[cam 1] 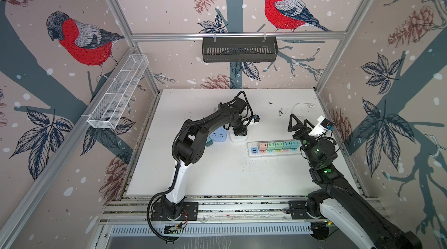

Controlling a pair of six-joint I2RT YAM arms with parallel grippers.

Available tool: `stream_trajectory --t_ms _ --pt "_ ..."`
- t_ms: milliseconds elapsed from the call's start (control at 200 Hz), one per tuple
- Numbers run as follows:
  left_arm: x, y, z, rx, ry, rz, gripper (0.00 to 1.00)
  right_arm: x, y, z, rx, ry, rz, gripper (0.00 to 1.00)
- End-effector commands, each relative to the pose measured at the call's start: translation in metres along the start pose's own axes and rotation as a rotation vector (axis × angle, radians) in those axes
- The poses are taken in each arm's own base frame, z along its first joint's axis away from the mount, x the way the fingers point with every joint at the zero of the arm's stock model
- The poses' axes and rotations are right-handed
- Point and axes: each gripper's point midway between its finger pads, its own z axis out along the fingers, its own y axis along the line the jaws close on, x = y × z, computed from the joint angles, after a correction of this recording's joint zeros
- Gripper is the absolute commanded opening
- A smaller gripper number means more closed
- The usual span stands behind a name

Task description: Insert the plug

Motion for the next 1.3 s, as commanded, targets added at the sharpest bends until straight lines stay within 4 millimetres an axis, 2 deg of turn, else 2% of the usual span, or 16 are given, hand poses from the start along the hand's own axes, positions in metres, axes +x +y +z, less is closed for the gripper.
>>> stream_trajectory --t_ms 0,180,275,375,440,480,540,650,740,785,861,906,966,1041,1211,1296 --pt "-0.012 0.001 -0.018 -0.022 -0.042 0.006 0.98 -0.003 0.002 0.000 -0.007 -0.010 0.011 1.00" --pt "-0.047 0.000 -0.071 -0.093 -0.180 0.017 0.98 -0.007 -0.011 -0.003 0.054 -0.044 0.055 1.00" --pt "-0.069 0.001 -0.113 -0.168 -0.307 0.011 0.99 -0.014 -0.020 -0.012 0.072 -0.119 0.101 1.00" --pt "-0.081 0.020 -0.172 -0.348 -0.481 -0.067 0.98 -0.022 -0.018 -0.019 0.038 -0.160 0.129 1.00" --pt "-0.077 0.034 -0.213 -0.501 -0.613 -0.149 0.99 -0.025 -0.008 -0.018 0.006 -0.141 0.078 1.00" --pt "-0.075 0.043 -0.250 -0.614 -0.747 -0.232 0.99 -0.027 0.001 -0.015 -0.018 -0.119 0.045 1.00" --pt "-0.058 0.047 -0.298 -0.741 -0.928 -0.385 0.98 -0.031 0.010 -0.010 -0.035 -0.104 0.024 1.00" --pt "-0.025 0.032 -0.377 -0.835 -1.250 -0.648 0.98 -0.032 -0.008 0.009 0.134 -0.063 0.130 1.00" --pt "-0.021 0.005 -0.382 -0.726 -1.316 -0.630 0.98 -0.017 -0.042 0.015 0.384 -0.016 0.325 1.00" --pt "-0.019 -0.006 -0.382 -0.680 -1.347 -0.629 0.99 -0.013 -0.036 0.024 0.360 0.019 0.328 1.00" --pt "0.004 -0.008 -0.374 -0.676 -1.359 -0.774 0.99 -0.012 -0.012 0.039 0.236 0.073 0.281 1.00" --pt "0.032 0.000 -0.367 -0.720 -1.340 -0.964 0.98 -0.014 -0.003 0.044 0.195 0.085 0.264 0.99" --pt "0.086 0.006 -0.351 -0.797 -1.276 -1.337 0.99 -0.020 -0.006 0.043 0.233 0.078 0.262 1.00" --pt "0.143 -0.006 -0.340 -0.929 -1.184 -1.636 0.98 -0.028 -0.013 0.037 0.275 0.057 0.232 0.99" --pt "0.184 -0.032 -0.335 -1.024 -1.225 -1.584 0.98 -0.031 -0.003 0.035 0.154 0.124 0.072 0.99" --pt "0.179 -0.035 -0.344 -1.004 -1.315 -1.467 0.98 -0.023 0.019 0.037 -0.030 0.170 0.014 1.00"
